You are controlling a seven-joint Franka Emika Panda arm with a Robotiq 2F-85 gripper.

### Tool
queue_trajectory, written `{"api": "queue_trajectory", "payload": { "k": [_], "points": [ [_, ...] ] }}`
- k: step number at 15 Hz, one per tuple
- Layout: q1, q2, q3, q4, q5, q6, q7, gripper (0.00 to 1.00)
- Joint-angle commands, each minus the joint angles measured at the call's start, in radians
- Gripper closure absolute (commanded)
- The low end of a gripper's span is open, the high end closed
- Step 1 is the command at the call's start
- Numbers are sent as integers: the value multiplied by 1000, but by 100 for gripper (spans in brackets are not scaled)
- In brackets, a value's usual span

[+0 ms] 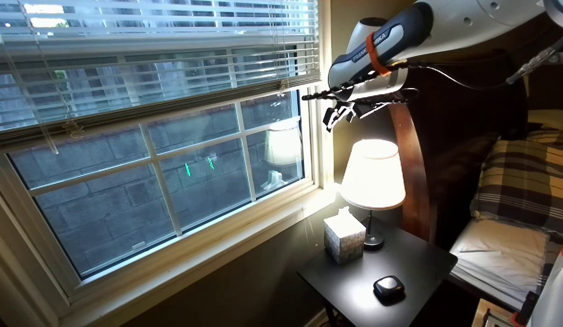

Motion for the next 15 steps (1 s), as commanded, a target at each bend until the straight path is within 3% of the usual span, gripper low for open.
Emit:
{"api": "queue_trajectory", "payload": {
  "k": [1, 6, 10, 11, 15],
  "points": [
    [-2, -57, 46, 17, 144, -187, -58, 0],
    [2, -72, 83, 92, 229, -264, -39, 0],
    [23, -58, 107, 171, 284, -219, -72, 0],
    [4, -64, 110, 140, 241, -222, -37, 0],
    [3, -59, 115, 153, 243, -222, -38, 0]
  ]
}}
